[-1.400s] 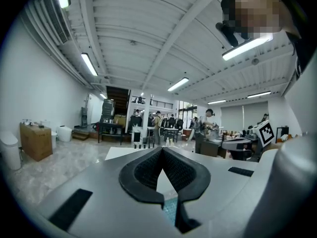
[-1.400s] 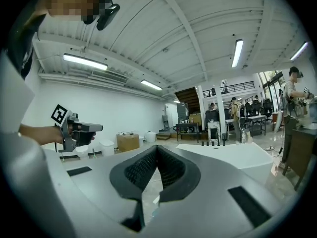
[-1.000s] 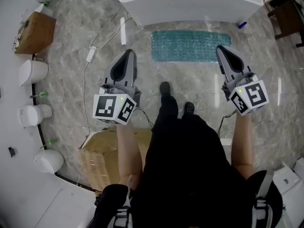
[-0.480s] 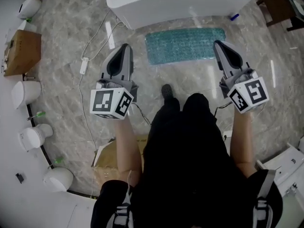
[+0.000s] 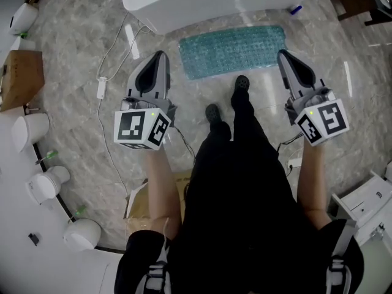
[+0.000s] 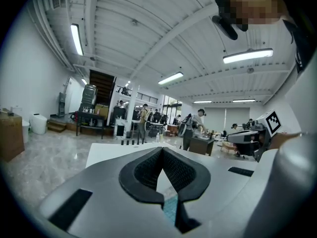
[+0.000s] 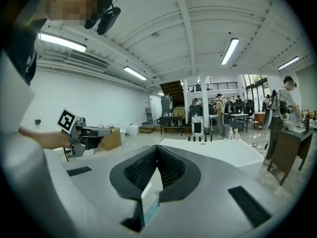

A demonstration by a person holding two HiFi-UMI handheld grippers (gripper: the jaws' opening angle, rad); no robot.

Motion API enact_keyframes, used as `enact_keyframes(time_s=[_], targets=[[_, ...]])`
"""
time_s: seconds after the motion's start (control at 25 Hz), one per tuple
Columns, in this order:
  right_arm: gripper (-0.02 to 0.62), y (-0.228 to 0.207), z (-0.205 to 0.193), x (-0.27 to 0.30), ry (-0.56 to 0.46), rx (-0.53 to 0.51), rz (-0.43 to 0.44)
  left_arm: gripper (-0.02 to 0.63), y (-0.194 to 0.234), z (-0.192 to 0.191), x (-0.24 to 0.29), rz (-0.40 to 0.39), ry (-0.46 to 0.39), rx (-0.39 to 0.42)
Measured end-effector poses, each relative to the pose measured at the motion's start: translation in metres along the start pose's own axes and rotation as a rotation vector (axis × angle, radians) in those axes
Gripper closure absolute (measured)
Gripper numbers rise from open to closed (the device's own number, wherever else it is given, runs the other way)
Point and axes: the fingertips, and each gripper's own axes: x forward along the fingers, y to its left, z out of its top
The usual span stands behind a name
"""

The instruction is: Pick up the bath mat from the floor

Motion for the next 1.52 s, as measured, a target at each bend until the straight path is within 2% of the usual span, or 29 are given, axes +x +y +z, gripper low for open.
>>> enact_keyframes(time_s=[0.44, 0.56, 0.68, 0.8, 1.12, 1.28, 1.52], targets=[[0.583, -0.061, 0.015, 0.068, -0.022, 0.008, 0.115, 0.595, 0.017, 0.017, 0.06, 0.098, 0.046, 0.03], [0.583, -0.083, 0.024, 0.094, -0.025, -0.023, 0.165, 0.595, 0.024, 0.025, 0.081, 0.153, 0.028, 0.003], [0.583, -0.101, 0.031, 0.116, -0.036, -0.011, 0.223, 0.595, 0.024, 0.032, 0.098, 0.197, -0.005, -0.023], [0.583, -0.116, 0.019, 0.136, -0.014, 0.002, 0.272, 0.595, 0.02, 0.023, 0.115, 0.222, 0.018, -0.026], [0.583, -0.128, -0.021, 0.174, 0.069, 0.04, 0.384, 0.595, 0.024, -0.008, 0.152, 0.274, 0.093, -0.064], [0.583, -0.124, -0.029, 0.187, 0.086, 0.05, 0.396, 0.595, 0.035, -0.013, 0.155, 0.288, 0.094, -0.078], [0.583, -0.11, -0.037, 0.21, 0.089, 0.082, 0.384, 0.595, 0.061, -0.027, 0.16, 0.264, 0.126, -0.083]])
